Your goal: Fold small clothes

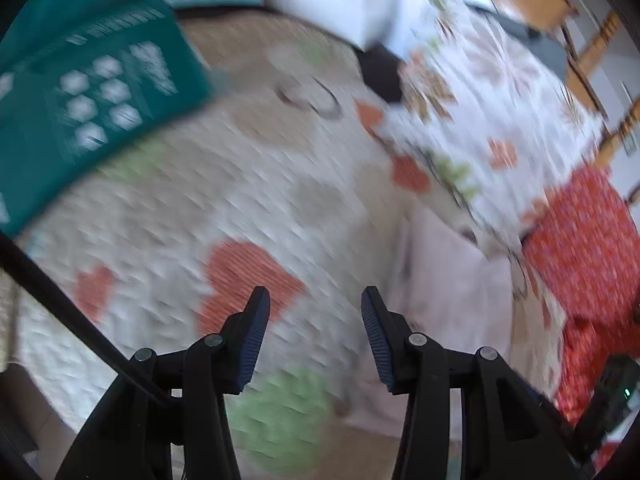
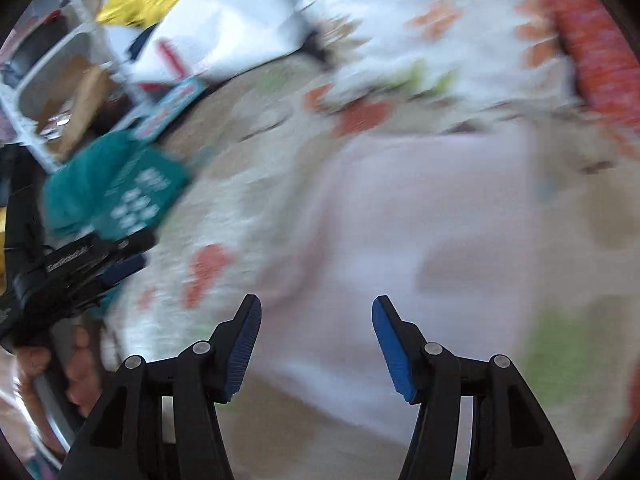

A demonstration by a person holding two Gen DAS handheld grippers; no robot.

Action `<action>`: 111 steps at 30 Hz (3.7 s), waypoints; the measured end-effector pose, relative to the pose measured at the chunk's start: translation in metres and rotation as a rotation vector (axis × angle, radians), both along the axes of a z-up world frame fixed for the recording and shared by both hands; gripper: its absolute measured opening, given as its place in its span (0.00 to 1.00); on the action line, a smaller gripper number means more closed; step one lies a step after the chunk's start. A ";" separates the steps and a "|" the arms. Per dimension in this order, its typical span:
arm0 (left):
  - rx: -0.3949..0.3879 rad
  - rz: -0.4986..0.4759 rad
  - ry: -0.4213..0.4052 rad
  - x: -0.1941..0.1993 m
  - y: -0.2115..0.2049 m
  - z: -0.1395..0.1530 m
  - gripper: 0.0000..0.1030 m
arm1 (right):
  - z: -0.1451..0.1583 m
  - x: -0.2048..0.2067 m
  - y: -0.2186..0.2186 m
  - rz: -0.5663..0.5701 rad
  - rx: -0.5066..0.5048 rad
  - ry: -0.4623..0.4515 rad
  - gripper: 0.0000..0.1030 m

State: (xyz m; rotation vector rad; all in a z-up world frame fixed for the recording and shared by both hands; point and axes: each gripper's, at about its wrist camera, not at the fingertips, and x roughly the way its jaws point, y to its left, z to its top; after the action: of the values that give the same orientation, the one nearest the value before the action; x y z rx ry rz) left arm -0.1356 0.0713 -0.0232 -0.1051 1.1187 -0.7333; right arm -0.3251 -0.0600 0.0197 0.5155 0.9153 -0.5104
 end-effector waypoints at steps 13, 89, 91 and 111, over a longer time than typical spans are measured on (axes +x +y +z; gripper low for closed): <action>0.096 -0.304 0.101 -0.060 -0.079 -0.041 0.13 | -0.048 -0.069 -0.061 -0.194 0.361 -0.172 0.25; 0.055 -0.289 -0.393 -0.203 -0.045 -0.001 0.76 | -0.069 -0.231 -0.073 -0.442 -0.242 0.168 1.00; 0.062 -0.286 -0.385 -0.199 -0.046 -0.003 0.76 | -0.069 -0.231 -0.073 -0.442 -0.242 0.169 1.00; 0.114 -0.140 -0.273 -0.147 -0.028 -0.020 0.76 | -0.069 -0.231 -0.072 -0.442 -0.245 0.170 1.00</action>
State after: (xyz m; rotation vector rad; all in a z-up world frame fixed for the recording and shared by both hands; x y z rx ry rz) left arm -0.2821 0.0432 -0.0430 0.1677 0.9097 -0.7806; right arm -0.5557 -0.1321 -0.0495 0.4550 0.8857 -1.0672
